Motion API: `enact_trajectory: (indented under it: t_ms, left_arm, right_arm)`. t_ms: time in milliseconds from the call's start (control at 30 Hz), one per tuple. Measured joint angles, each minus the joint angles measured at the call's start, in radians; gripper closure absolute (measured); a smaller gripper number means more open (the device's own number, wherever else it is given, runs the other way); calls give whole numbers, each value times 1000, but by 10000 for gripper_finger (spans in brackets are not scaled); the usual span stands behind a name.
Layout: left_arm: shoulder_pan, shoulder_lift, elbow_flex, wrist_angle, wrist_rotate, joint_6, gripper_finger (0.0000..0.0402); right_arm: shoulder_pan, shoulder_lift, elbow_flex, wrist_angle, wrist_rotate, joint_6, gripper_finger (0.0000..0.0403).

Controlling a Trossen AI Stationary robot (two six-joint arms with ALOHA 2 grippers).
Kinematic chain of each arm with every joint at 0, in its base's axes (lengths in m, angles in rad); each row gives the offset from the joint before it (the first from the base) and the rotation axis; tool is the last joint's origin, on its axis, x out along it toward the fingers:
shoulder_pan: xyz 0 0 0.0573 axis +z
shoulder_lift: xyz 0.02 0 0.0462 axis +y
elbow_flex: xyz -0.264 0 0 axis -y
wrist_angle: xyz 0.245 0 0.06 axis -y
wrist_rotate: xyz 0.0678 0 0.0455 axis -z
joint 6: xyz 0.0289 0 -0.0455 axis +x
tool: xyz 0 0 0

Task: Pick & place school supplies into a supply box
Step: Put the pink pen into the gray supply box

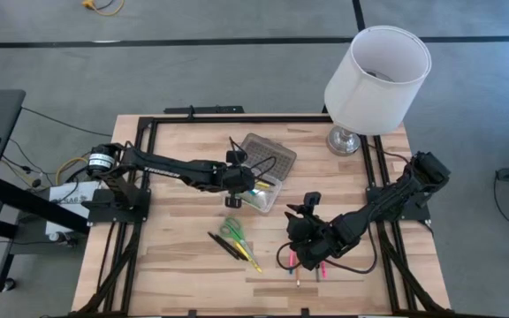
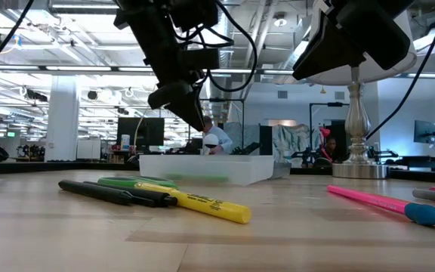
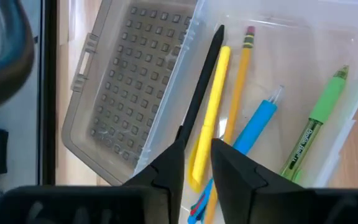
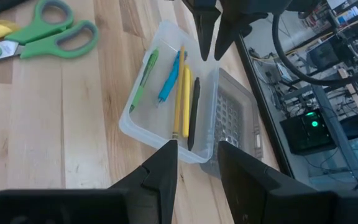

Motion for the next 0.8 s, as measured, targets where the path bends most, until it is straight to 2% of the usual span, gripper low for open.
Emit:
enact_trajectory:
  t_ms: [200,333,600,800]
  left_arm:
    - [-9,0,0,-20,12,-50,310]
    - [-41,0,0,-82,40,-107,310]
    - [-161,0,0,-214,43,-241,310]
    - [-289,-1,-13,-211,37,-338,310]
  right_arm:
    - [0,0,0,-1,-4,17,292]
    - [0,0,0,-4,-67,45,292]
    - [23,0,0,-77,-268,181,292]
    - [74,0,0,-167,-445,353,292]
